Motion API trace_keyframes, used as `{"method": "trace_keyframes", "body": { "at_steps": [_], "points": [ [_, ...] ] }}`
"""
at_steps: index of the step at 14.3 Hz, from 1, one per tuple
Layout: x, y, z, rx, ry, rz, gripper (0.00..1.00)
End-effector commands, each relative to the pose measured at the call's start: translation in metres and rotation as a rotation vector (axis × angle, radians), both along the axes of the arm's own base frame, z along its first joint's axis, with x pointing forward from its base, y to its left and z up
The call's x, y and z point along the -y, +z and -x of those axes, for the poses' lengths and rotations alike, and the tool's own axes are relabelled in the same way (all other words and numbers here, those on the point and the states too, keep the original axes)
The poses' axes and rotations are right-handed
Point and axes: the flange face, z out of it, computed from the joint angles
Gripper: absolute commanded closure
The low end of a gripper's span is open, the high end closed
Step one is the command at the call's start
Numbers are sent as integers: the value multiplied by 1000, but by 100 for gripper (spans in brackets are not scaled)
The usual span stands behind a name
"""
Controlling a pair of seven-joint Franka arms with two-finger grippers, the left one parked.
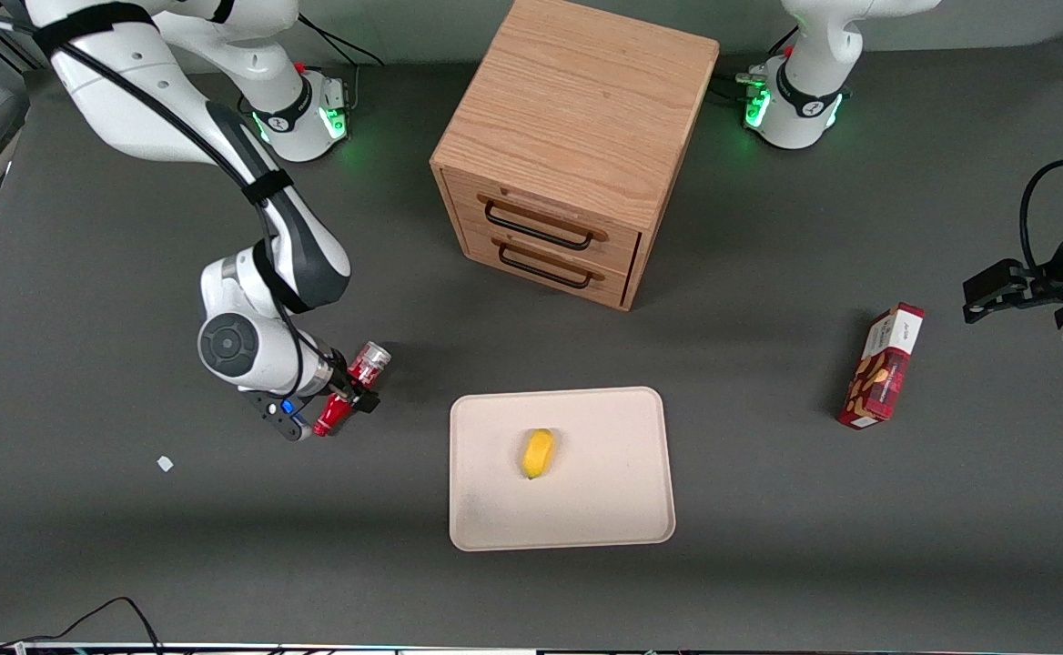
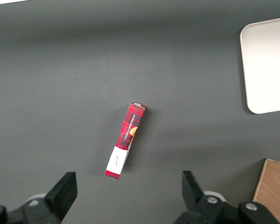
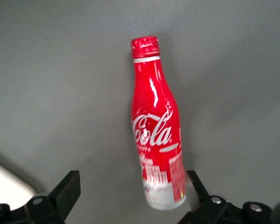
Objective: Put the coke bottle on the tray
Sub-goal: 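Lower the open right gripper over the lying red Coca-Cola bottle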
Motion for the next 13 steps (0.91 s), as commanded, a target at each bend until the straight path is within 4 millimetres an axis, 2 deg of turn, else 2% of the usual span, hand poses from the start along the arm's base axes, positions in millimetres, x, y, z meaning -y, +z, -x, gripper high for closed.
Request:
{"method": "trace_keyframes", "body": {
  "at_steps": [1,5,6,8,10,12,13],
  "points": [
    [8,-22,12,34,-7,30,0],
    [13,-50,15,43,-9,25,0],
    [13,-56,16,45,4,31,15],
    [11,-59,17,54,57,63,100],
    [9,-57,17,59,74,65,100],
    [7,-42,12,80,89,64,100],
    [3,-27,9,94,108,61,100]
  ]
}}
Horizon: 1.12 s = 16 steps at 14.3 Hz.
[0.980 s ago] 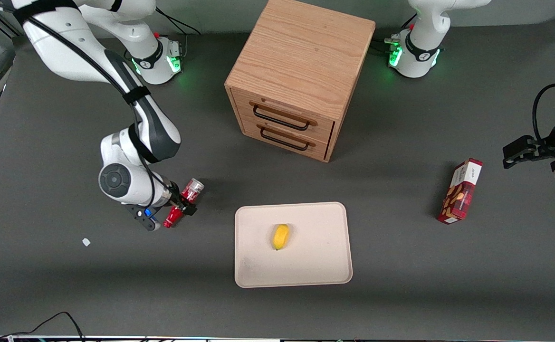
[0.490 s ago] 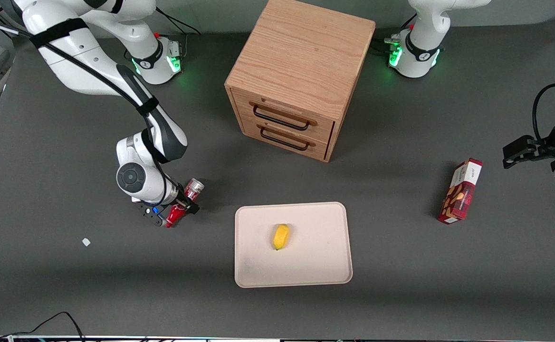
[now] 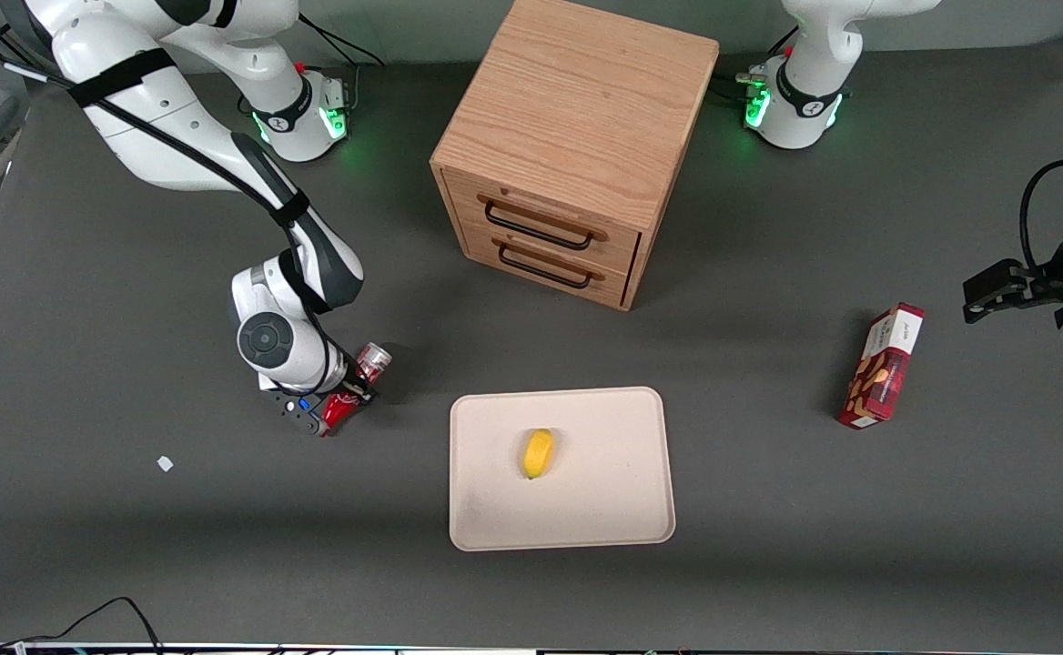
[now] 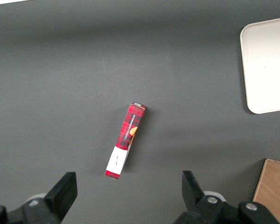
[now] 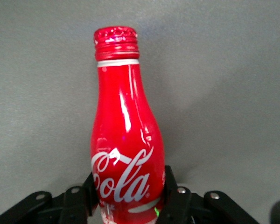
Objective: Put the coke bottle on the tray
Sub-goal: 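Lower the open right gripper over the lying red Coca-Cola bottle, then close the right gripper on the bottle and lift it upright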
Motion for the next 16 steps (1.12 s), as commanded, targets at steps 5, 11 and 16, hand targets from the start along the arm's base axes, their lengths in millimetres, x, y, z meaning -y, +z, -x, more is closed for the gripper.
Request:
{"method": "trace_keyframes", "body": {
  "at_steps": [5,11,16],
  "points": [
    [-8,168,-24,48,294,50,100],
    [-29,337,-45,104,548,-58,100],
    [-96,337,-70,162,565,-231,100]
  ]
}}
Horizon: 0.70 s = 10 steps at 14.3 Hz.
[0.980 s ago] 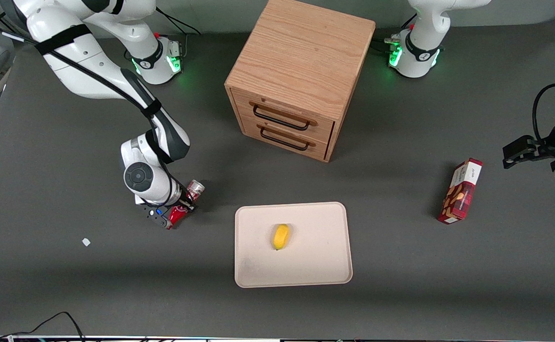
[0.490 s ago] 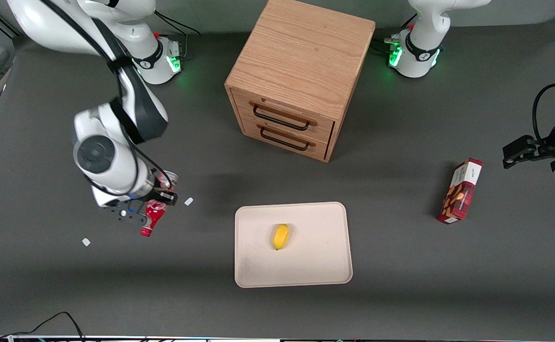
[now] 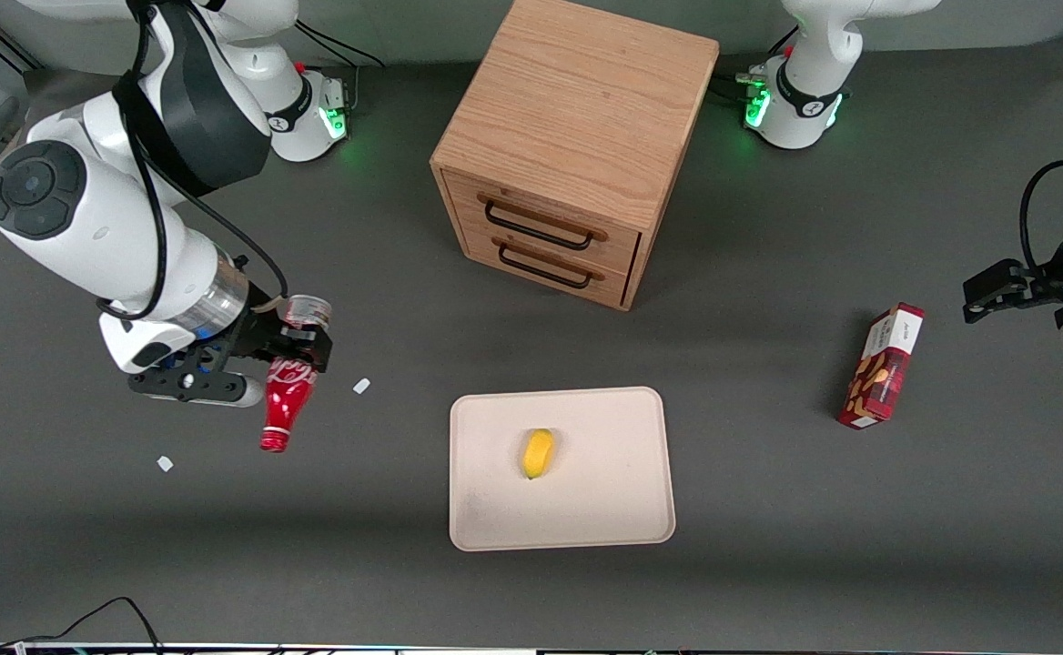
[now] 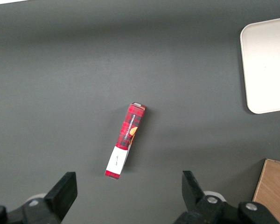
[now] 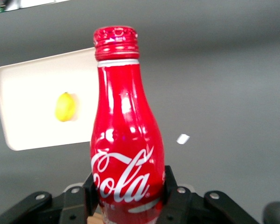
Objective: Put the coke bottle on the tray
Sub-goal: 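Carry the upright bottle with the right gripper onto the white tray beside the lemon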
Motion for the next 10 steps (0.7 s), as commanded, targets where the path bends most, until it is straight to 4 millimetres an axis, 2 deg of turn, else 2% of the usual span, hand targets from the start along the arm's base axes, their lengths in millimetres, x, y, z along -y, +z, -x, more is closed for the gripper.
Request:
{"method": "trace_keyframes", "body": {
  "at_steps": [1,3,4,7,8,9,10],
  "points": [
    [-48,-35,-37,-21,28,-117,100],
    [-74,-89,-53,-12,32,-152,100],
    [-83,-124,-61,-17,8,-166,100],
    [-86,-232,-81,-38,-74,-206,100],
    [-85,-262,-85,-43,-119,-220,100],
    [-94,-289,-84,-48,-143,-230,100],
    [-100,-307,-83,-54,-173,-236,100]
  ]
}}
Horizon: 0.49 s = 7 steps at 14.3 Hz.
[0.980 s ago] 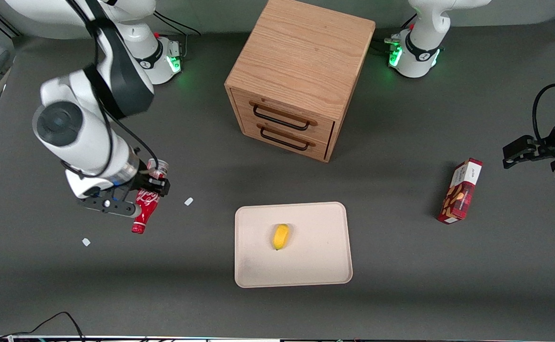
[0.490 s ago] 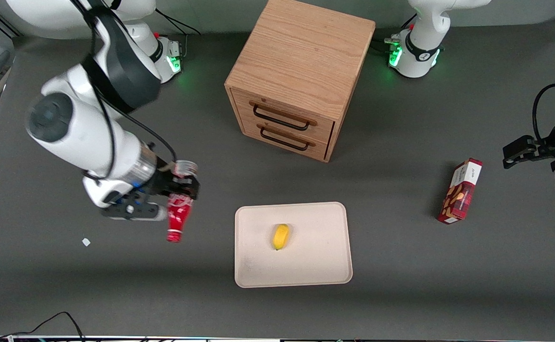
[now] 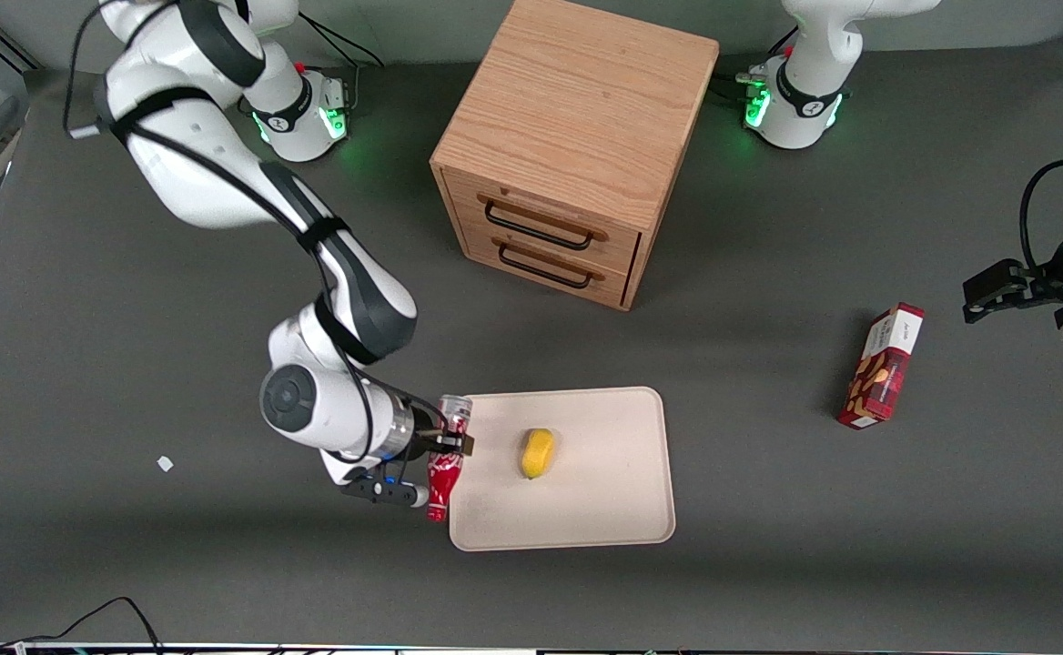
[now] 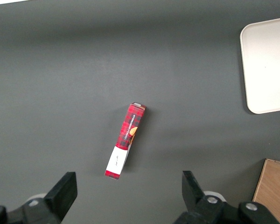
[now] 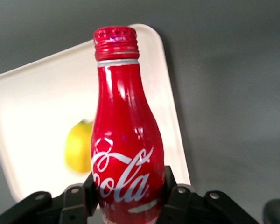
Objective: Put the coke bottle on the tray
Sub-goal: 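Carry the upright bottle with the right gripper onto the white tray beside the lemon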
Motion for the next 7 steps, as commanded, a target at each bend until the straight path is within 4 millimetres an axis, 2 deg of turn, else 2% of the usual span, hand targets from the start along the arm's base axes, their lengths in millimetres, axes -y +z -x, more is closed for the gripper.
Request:
{"method": "trace_keyframes", "body": {
  "at_steps": [1,6,7],
  "points": [
    [-24,-29,-7,-11,-104,-34,100],
    [-34,-49,-1,-31,-124,-36,100],
    [-33,-50,-1,-31,-125,-35,94]
  ]
}}
